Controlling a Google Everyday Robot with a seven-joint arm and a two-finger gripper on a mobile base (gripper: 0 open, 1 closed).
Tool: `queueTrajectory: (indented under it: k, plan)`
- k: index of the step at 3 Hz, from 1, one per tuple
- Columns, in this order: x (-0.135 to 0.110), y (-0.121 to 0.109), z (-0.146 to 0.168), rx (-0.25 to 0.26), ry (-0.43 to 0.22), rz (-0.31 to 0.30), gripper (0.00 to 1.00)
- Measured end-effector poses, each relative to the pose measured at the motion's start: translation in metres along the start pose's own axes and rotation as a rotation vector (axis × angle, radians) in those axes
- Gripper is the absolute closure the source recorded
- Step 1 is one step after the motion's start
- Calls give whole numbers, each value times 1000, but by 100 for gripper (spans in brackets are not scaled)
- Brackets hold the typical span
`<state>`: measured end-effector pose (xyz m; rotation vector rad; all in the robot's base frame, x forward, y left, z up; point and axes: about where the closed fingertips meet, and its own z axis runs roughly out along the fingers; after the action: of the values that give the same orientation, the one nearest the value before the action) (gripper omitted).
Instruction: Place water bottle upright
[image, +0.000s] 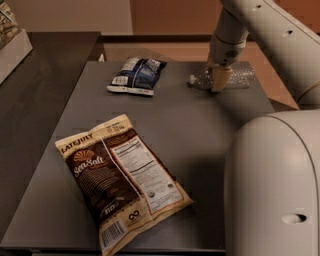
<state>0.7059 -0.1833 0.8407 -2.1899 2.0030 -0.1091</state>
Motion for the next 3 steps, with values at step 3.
queueTrajectory:
  k: [3]
  plan:
    - [-26, 20, -66, 56, -295, 119, 100]
